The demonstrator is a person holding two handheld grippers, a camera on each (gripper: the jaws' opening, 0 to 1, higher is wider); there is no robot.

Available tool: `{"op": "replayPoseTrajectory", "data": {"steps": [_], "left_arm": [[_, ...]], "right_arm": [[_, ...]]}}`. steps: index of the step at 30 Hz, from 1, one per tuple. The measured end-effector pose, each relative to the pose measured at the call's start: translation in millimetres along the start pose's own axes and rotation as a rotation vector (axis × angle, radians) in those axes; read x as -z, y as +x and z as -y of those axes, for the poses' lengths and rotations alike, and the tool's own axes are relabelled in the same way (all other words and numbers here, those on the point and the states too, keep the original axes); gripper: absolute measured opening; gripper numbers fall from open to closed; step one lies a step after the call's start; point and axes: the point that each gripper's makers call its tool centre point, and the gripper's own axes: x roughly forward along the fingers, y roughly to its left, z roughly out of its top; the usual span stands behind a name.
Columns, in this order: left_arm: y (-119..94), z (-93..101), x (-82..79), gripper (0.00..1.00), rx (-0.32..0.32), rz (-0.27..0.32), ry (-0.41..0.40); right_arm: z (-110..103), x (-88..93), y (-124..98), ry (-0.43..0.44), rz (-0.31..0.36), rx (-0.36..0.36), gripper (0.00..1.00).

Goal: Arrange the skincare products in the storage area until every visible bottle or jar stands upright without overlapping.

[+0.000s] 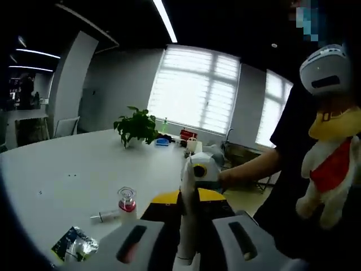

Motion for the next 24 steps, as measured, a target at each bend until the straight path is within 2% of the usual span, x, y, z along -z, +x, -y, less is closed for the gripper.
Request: {"op": "replayPoseTrajectory", "data": {"steps": [5, 8, 9, 13, 18, 24], "left_arm": [[0, -5.3, 2.9, 0.11, -0.015, -0.012, 0.021], [4, -4.0, 10.6, 0.12, -0.007, -0.059, 0.087], [7, -1.9, 10.0, 0.12, -0.008, -0.051, 0.095], [8, -3.0, 17.3, 0.13, 0.004, -0.077, 0.106], [12, -7.2, 24.4, 0.16, -0.003, -0.109, 0.143], [20, -11.8, 46.5, 0.18, 0.003, -0.197, 0.196]], "right_arm": [[10, 1.3, 0, -0.057, -0.018, 0.032, 0.22], [17, 10.1, 1, -0.121, -0.074, 0.059, 0.21], [17, 11.6, 2, -0.123, -0.080, 0.062, 0.21], [20, 18.6, 3, -0.155, -0.103, 0.054, 0.20], [29, 36.0, 2, -0.205, -0.183, 0.043, 0.19], [33, 44.7, 9, -0.196, -0.169, 0.032, 0.18]]}}
